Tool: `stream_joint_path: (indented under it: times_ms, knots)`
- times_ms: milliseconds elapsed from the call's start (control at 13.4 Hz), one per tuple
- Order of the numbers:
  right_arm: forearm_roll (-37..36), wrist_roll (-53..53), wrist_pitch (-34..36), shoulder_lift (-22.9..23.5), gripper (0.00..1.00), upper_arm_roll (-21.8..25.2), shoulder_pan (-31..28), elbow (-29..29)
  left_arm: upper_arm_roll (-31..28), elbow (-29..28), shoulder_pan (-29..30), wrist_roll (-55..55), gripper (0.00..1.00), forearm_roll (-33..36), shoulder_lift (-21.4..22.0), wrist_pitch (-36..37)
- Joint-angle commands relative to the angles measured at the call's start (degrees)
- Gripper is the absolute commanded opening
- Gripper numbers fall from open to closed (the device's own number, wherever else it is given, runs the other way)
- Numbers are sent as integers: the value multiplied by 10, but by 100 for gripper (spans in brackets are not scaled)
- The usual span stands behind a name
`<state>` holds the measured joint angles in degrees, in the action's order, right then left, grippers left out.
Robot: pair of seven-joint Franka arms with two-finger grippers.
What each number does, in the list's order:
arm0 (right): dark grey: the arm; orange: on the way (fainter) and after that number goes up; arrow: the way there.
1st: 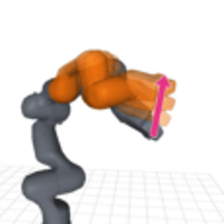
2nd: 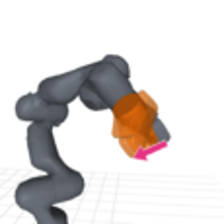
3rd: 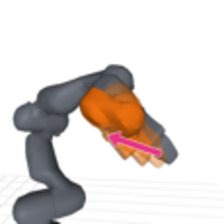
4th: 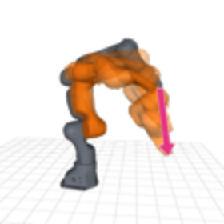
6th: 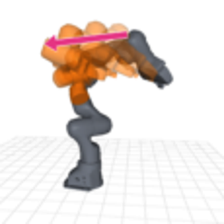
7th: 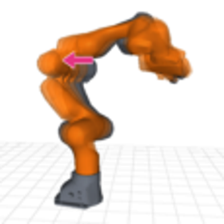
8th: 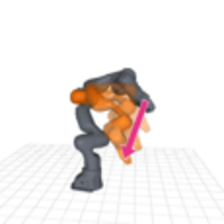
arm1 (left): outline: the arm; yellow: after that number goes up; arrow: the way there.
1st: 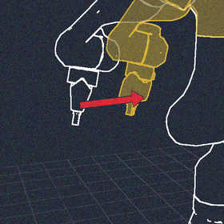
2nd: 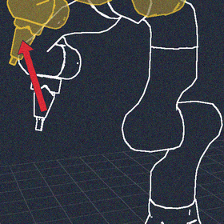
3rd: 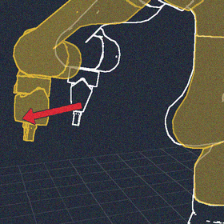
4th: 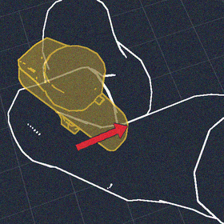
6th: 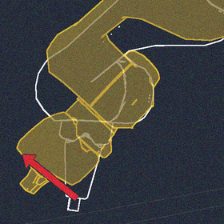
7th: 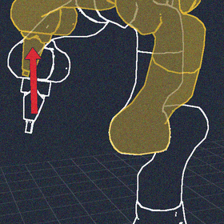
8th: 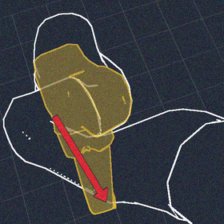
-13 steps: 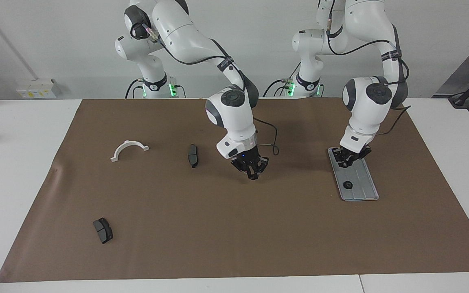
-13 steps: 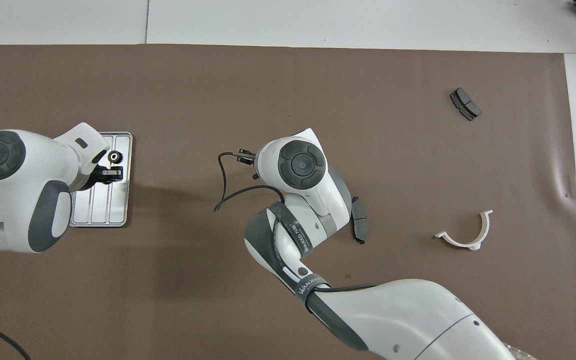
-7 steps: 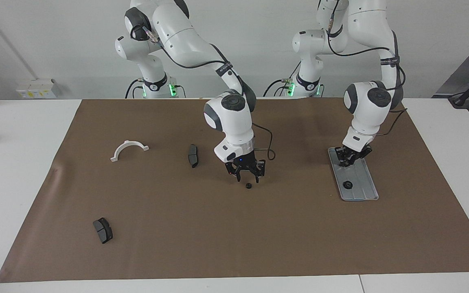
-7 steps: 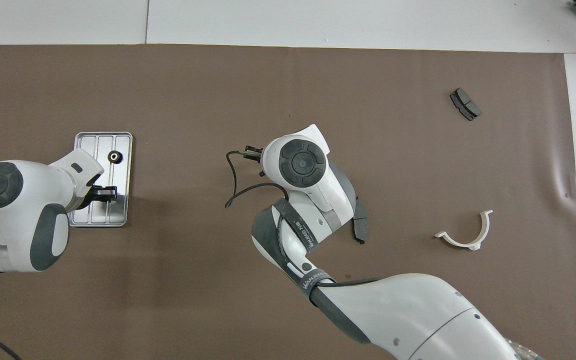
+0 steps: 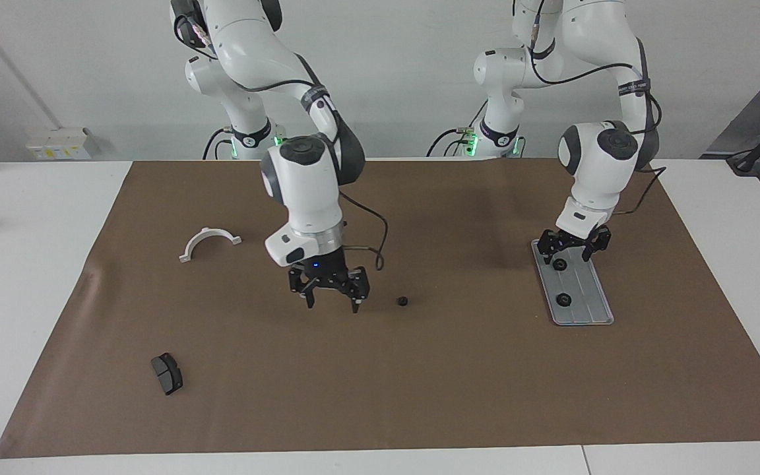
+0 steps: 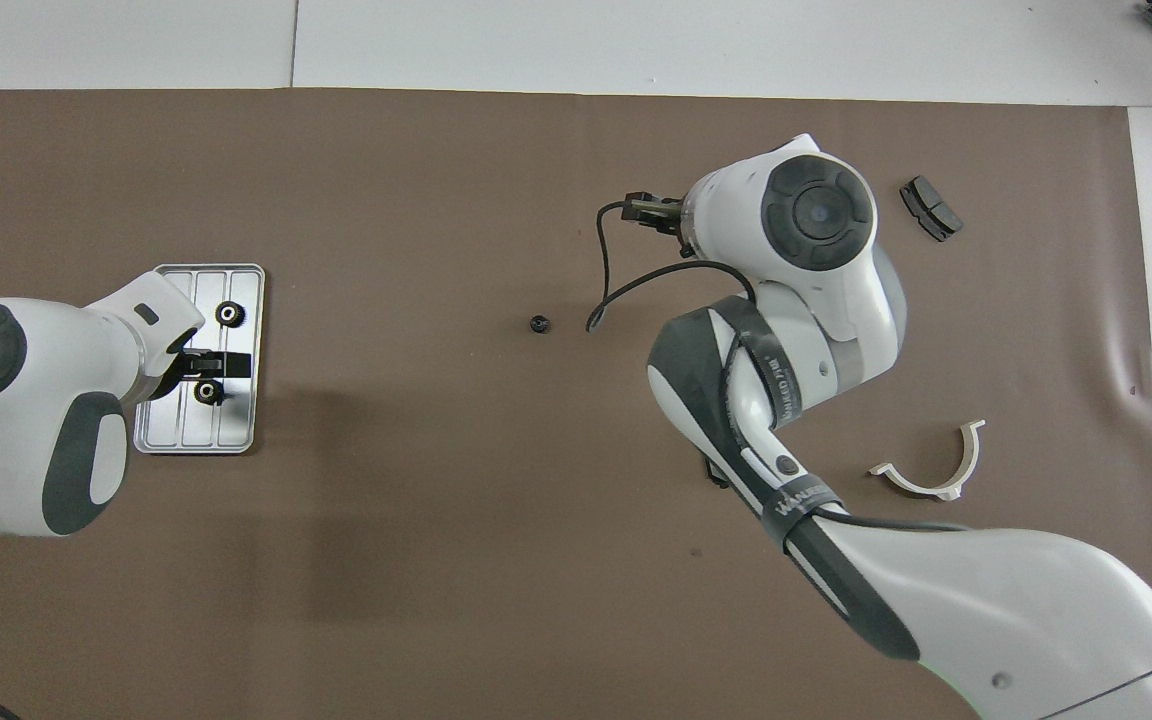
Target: Pick bearing gear from pile to tray
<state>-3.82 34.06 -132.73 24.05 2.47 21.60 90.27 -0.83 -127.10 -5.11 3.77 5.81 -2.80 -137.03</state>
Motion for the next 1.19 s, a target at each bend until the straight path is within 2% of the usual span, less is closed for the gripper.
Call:
stream_joint_path:
  times_ms: [0,223,596,745,894,1117]
  knots:
    - [-11,-82,60,-43,100,-10,-56,9,-4,55,-45,42,100,2,-6,55]
    - [-2,-151,132,-96,100,-11,-108,9,-4,68,-98,88,100,5,-12,51]
    - [9,-216,257,-189,100,-11,-155,7,-5,72,-186,163,100,7,-27,42]
    - [35,-252,311,-216,100,2,-168,3,-5,89,-219,201,100,7,-54,36]
    - [39,-304,375,-224,100,40,-160,-14,-6,107,-250,231,100,7,-85,33]
    - [38,-315,385,-252,100,41,-161,32,-6,203,-277,290,100,7,-166,30]
